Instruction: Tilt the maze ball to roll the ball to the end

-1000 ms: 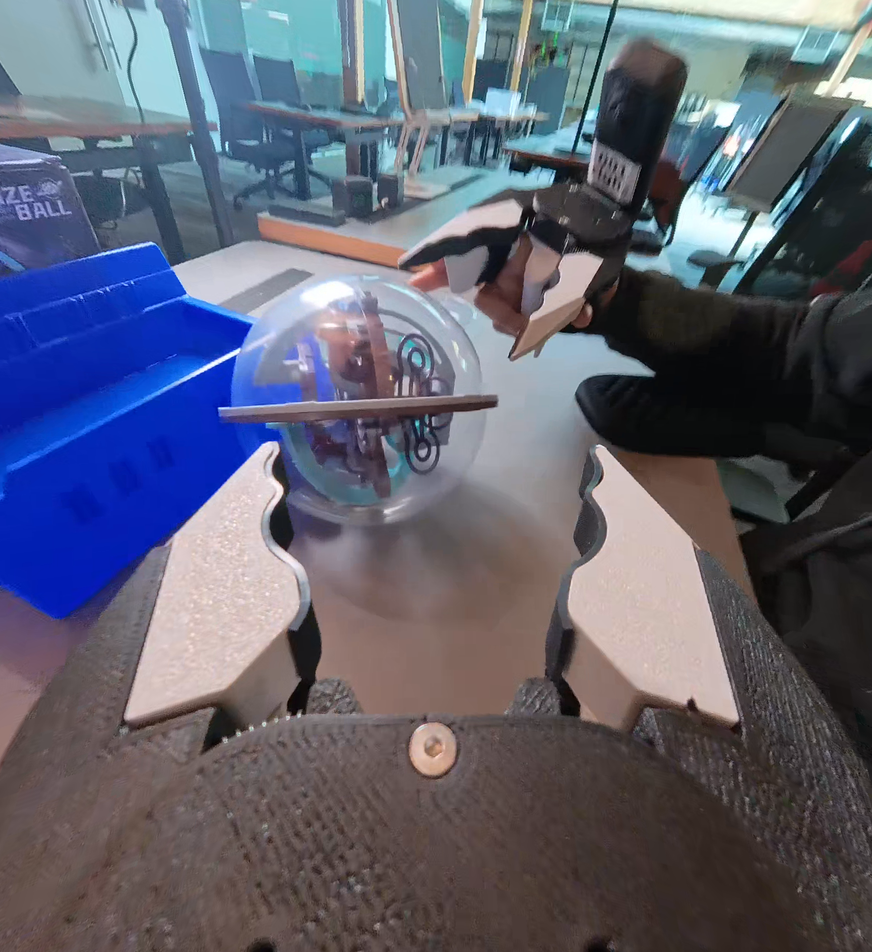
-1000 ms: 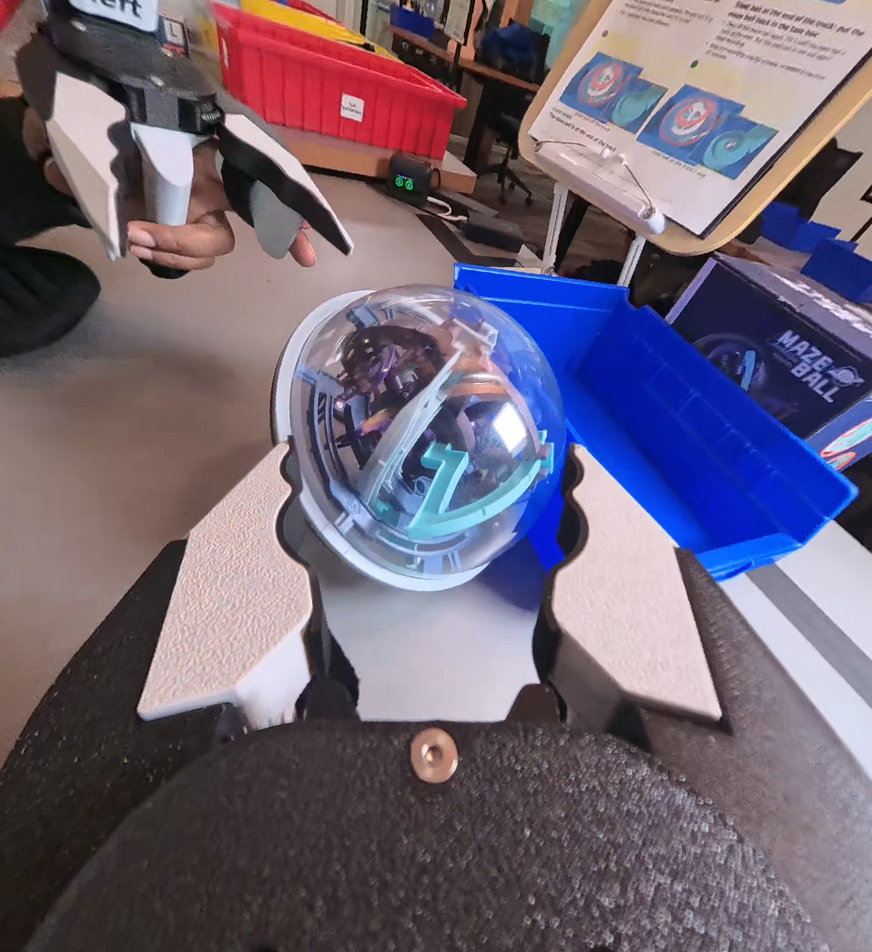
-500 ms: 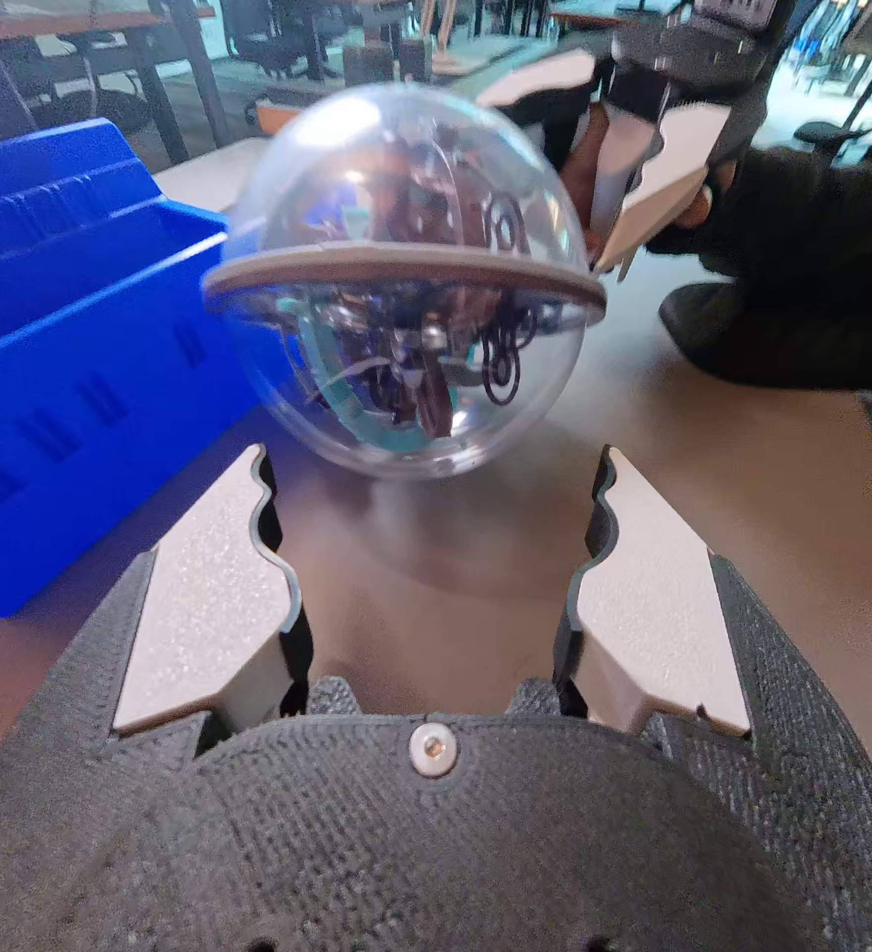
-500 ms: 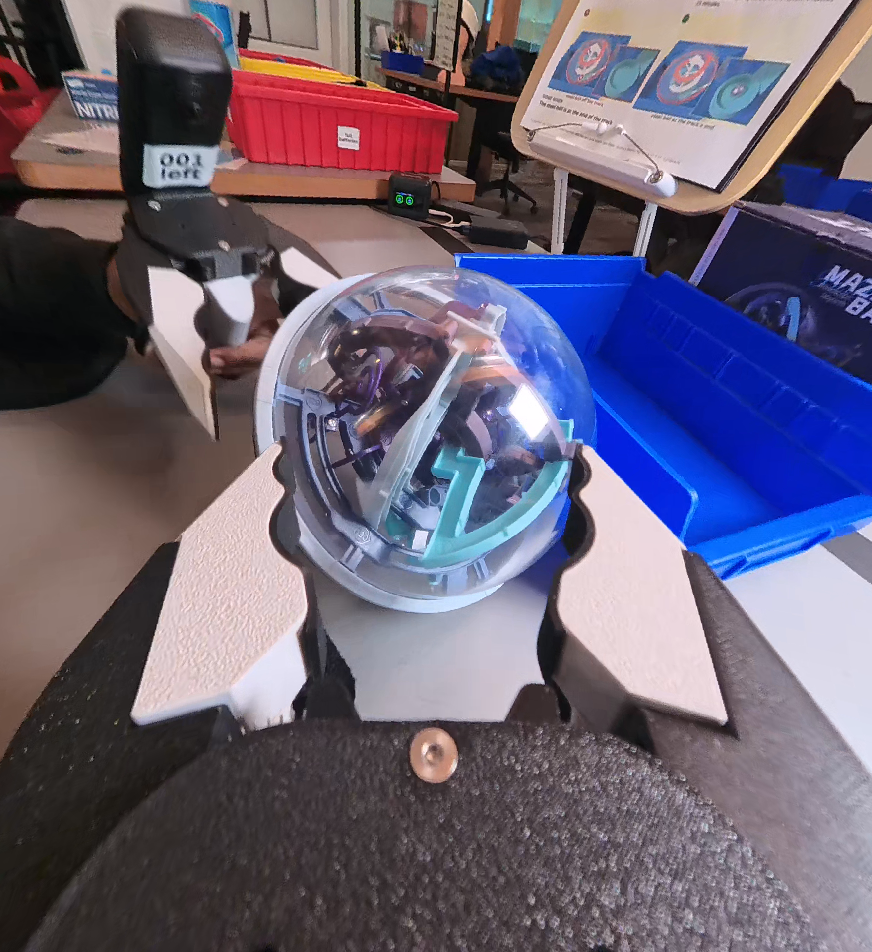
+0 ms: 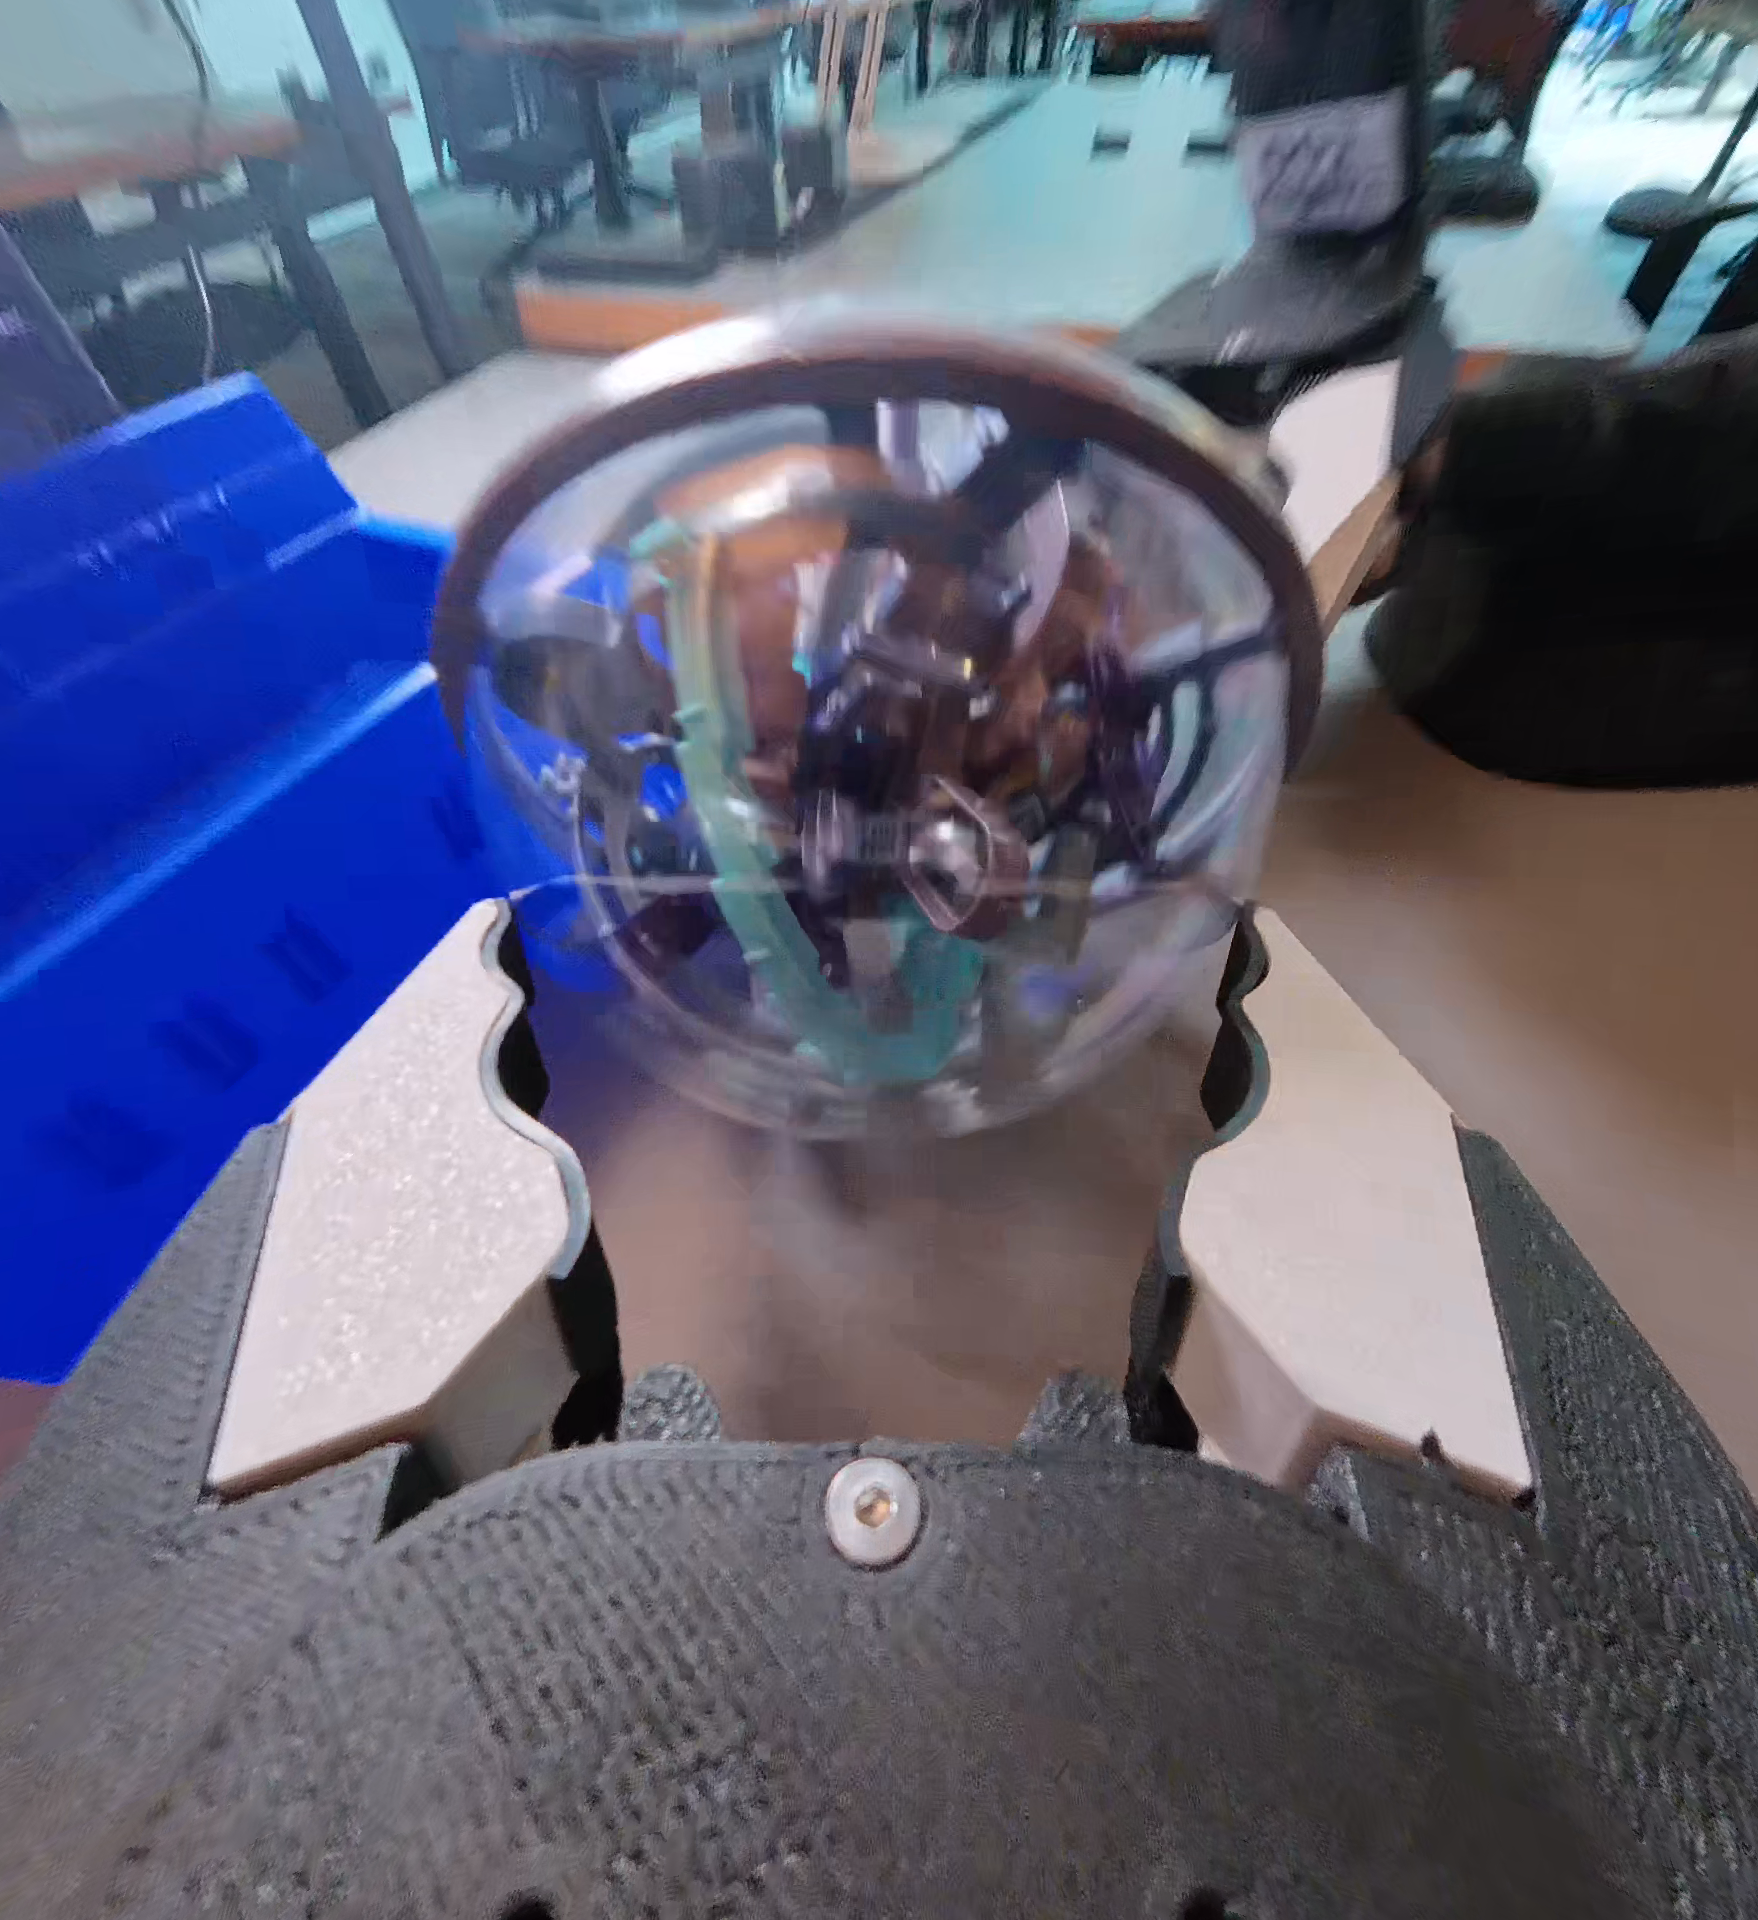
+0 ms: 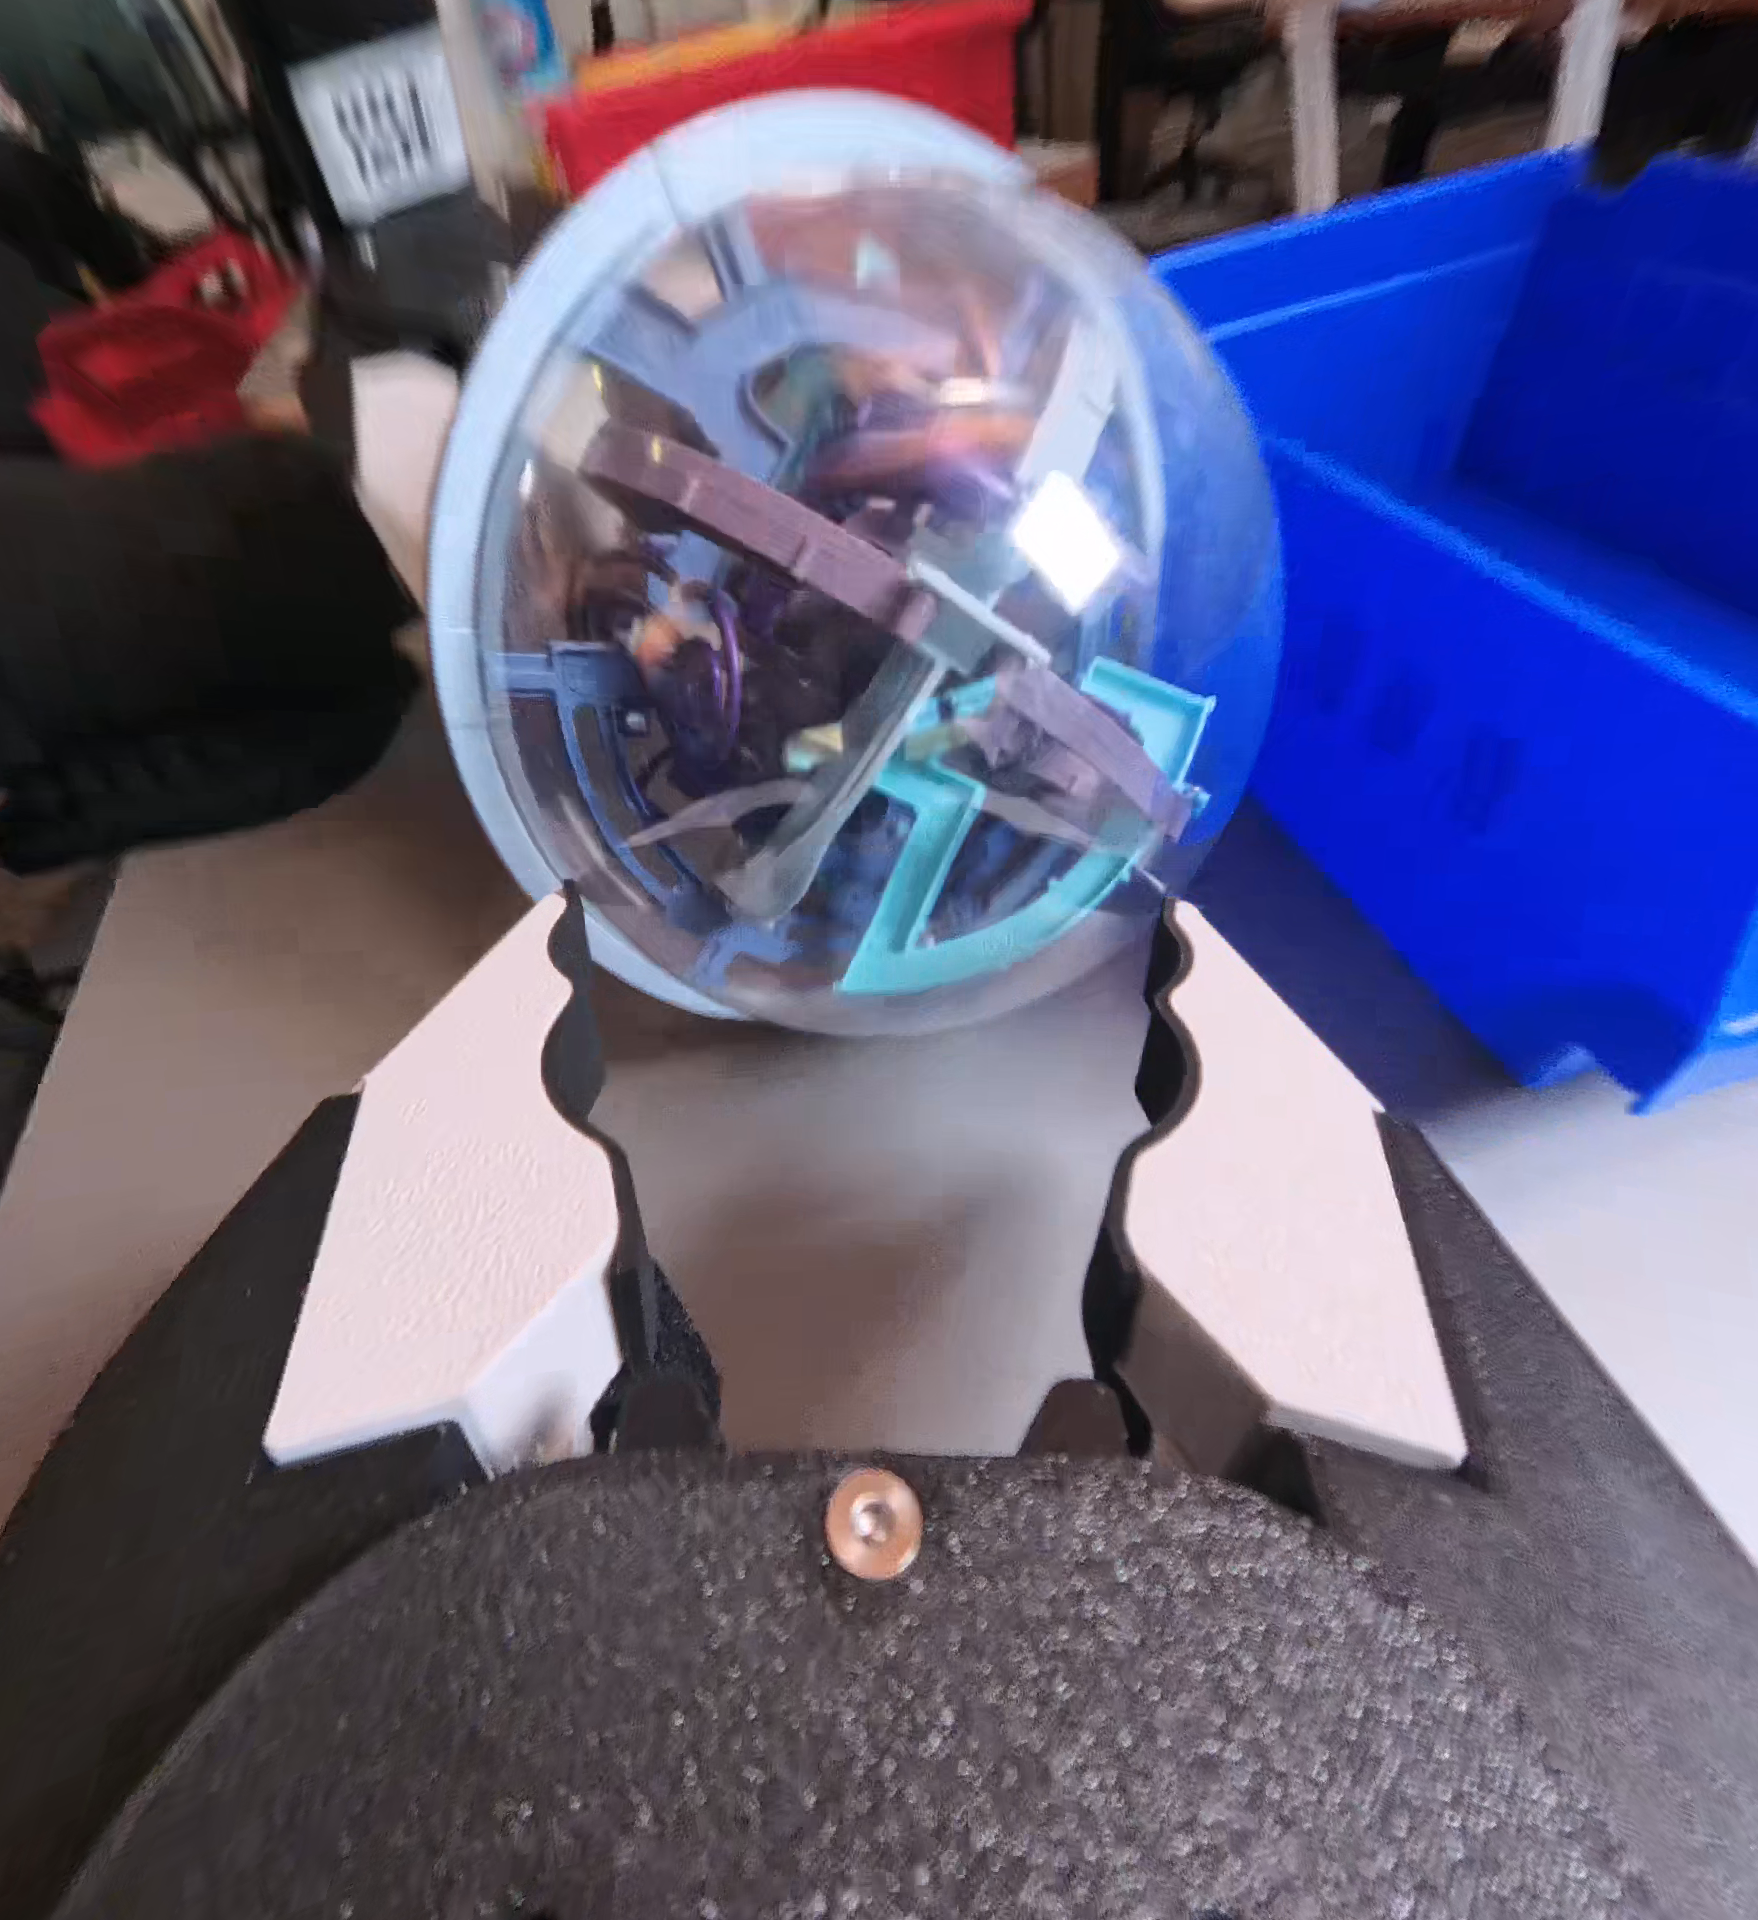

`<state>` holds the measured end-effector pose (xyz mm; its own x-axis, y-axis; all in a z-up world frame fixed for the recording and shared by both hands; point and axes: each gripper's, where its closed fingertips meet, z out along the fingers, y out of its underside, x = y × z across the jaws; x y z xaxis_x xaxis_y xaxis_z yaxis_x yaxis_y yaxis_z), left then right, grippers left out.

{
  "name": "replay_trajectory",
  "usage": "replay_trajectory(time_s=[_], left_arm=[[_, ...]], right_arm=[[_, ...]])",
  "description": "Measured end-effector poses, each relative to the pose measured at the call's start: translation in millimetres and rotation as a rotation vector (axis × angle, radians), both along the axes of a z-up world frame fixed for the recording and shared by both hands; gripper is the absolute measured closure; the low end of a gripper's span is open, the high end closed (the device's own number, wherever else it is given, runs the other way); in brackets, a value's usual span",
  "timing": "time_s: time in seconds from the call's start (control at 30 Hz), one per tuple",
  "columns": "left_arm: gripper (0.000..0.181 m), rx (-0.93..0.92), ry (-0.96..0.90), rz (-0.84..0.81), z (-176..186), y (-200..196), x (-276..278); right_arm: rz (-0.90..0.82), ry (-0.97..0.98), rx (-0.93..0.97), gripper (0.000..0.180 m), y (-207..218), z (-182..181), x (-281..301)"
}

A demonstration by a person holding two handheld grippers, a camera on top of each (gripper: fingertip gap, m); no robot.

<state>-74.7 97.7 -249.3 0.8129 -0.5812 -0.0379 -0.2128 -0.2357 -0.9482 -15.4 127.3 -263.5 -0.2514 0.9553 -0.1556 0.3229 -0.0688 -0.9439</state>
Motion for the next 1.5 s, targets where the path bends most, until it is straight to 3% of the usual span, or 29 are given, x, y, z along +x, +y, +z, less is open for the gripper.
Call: replay_trajectory(time_s=[0.1, 0.23, 0.43, 0.6, 0.9, 1.13, 1.23, 1.37, 1.5], left_arm=[[0.06, 0.068, -0.076, -0.037, 32, -14, 2], [0.06, 0.112, -0.049, -0.034, 41, -17, 9], [0.075, 0.144, -0.021, -0.026, 50, -8, 8], [0.067, 0.119, -0.091, -0.06, 67, -4, 7], [0.062, -0.065, -0.127, -0.058, -8, 2, -7], [0.072, 0.063, 0.009, -0.025, 10, 6, 8], [0.083, 0.125, -0.009, -0.029, 29, -3, 9], [0.107, 0.219, -0.051, -0.059, 55, -18, 10], [0.076, 0.191, -0.102, -0.049, 57, -20, -6]], right_arm=[[0.061, -0.104, 0.16, 0.085, -14, -21, 0], [0.065, -0.147, 0.284, 0.093, -16, -31, 1], [-0.008, -0.047, 0.321, 0.093, 6, 1, 9], [-0.065, 0.044, 0.288, 0.09, 24, 29, 17], [-0.073, 0.182, 0.013, 0.09, 38, 61, 30], [-0.015, 0.05, 0.018, 0.1, 26, 24, 22], [0.043, 0.003, -0.014, 0.109, 19, 11, 24], [0.043, -0.036, -0.04, 0.145, 17, 2, 23], [-0.028, 0.004, -0.001, 0.127, 29, 8, 19]])
